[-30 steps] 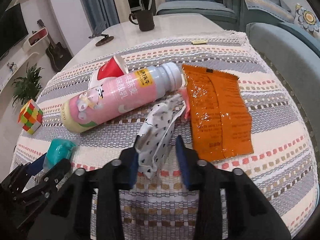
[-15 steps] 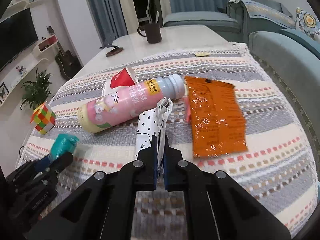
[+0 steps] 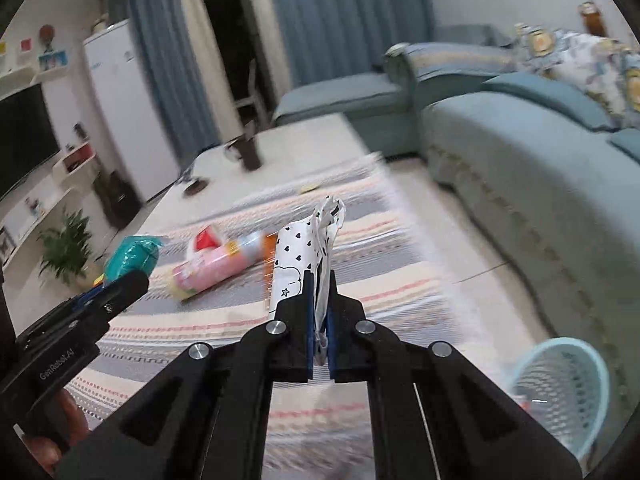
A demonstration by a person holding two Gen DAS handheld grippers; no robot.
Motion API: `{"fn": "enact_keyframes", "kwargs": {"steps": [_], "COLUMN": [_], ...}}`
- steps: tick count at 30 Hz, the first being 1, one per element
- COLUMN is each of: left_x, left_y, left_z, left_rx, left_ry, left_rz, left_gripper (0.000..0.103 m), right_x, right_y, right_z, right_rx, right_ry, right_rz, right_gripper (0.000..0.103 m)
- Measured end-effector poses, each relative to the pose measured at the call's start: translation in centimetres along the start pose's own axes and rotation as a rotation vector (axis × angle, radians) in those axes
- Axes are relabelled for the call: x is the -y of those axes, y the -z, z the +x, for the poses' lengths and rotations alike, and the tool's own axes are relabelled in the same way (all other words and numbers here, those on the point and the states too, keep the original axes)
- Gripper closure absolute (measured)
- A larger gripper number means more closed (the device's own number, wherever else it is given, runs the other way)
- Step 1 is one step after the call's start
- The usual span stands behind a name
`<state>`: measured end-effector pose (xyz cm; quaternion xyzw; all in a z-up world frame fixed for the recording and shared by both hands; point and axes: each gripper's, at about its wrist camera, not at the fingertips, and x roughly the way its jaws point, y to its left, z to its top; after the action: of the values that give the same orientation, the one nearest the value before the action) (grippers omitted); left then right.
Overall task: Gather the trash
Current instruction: 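Carry wrapper and teal packet over the wastebasket and open both tools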
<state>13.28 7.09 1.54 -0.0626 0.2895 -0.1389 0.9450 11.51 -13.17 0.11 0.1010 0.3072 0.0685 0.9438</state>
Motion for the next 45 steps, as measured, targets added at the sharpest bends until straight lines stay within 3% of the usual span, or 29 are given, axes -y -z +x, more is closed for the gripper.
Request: {"fn": "enact_keyframes", "kwargs": {"steps": [6, 11, 16, 20, 25, 30, 34, 42, 45], "left_x": [9.6, 17.2, 23.1, 26.1, 27.4, 28.5, 28.4, 27.7, 27.5], "left_y": [-0.9, -0.3, 3.1, 7.3, 11.0, 12.2, 12.3, 11.9, 11.7], "left_z": [-0.8, 0.8, 4.6, 8.6, 12.3, 13.4, 13.9, 13.7, 13.5], "left_rx": [0.013, -0.026, -0.126, -0.231, -0.346, -0.367, -0.375, -0.377, -0.373], "left_ry": [0.129, 0.229, 0.295, 0.33, 0.343, 0.351, 0.348, 0.345, 0.344], "left_rz": [0.077, 0.098, 0.102, 0.12, 0.147, 0.193, 0.188, 0.182, 0.174], "left_gripper": [0.067, 0.067, 0.067, 0.067, 0.067, 0.065, 0.047, 0.042, 0.042], "right_x": [8.0, 15.2, 21.4, 26.4, 29.6, 31.4, 32.4, 33.9, 33.6], "right_y": [-0.5, 0.9, 3.7, 7.3, 10.9, 13.6, 14.6, 15.8, 15.7], "right_z": [-7.0, -11.1, -12.8, -12.1, -9.4, -6.7, -5.3, -5.0, -5.8], "right_rx": [0.054, 0.048, 0.007, -0.075, -0.163, -0.226, -0.258, -0.266, -0.256], "right_ry": [0.132, 0.249, 0.32, 0.361, 0.389, 0.406, 0.421, 0.436, 0.437], "right_rz": [0.077, 0.148, 0.227, 0.295, 0.341, 0.379, 0.404, 0.47, 0.468], "right_gripper": [0.1, 0.1, 0.1, 0.1, 0.1, 0.1, 0.098, 0.065, 0.062]}}
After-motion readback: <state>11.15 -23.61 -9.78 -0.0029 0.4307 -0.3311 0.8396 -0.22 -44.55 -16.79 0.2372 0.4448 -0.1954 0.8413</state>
